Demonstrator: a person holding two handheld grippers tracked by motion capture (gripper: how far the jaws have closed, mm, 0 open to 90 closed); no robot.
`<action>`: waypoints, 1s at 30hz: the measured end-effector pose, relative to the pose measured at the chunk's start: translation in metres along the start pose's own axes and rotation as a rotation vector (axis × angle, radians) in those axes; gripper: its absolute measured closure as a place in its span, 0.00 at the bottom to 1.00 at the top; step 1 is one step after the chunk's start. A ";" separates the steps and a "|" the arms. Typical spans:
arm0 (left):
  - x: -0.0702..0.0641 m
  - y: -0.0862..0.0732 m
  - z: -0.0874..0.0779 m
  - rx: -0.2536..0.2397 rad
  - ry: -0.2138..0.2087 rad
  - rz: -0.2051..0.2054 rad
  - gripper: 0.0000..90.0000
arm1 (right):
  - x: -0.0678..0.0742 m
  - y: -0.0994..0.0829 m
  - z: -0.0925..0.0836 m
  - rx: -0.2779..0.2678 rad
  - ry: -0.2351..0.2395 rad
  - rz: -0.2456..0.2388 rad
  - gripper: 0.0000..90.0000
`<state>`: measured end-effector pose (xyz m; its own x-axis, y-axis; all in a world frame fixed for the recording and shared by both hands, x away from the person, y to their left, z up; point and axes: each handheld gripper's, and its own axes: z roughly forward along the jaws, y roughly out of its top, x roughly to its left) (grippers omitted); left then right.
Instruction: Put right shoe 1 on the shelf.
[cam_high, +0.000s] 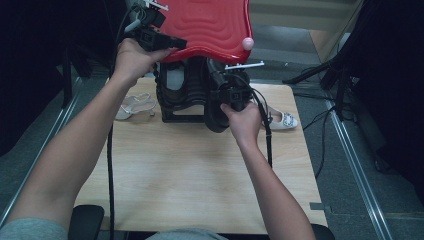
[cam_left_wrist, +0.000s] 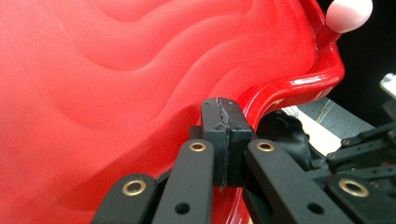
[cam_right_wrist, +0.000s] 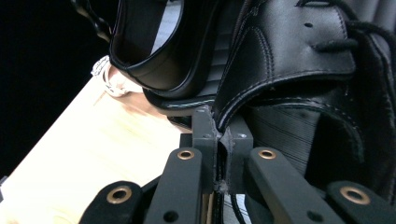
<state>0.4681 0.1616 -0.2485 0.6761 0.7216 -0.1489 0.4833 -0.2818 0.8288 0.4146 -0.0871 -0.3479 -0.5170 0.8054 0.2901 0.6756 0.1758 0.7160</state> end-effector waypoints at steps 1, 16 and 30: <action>0.000 0.000 0.000 -0.001 0.001 0.002 1.00 | 0.002 -0.001 0.003 -0.002 -0.004 -0.005 0.97; -0.001 0.000 0.000 0.001 0.007 0.001 1.00 | 0.012 0.003 0.034 -0.079 -0.017 0.002 0.97; -0.002 0.000 0.000 -0.002 0.020 0.004 1.00 | 0.008 0.006 0.054 -0.156 -0.101 -0.039 0.93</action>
<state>0.4665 0.1601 -0.2485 0.6668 0.7329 -0.1346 0.4795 -0.2838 0.8303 0.4430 -0.0488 -0.3754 -0.4807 0.8536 0.2006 0.5622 0.1245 0.8175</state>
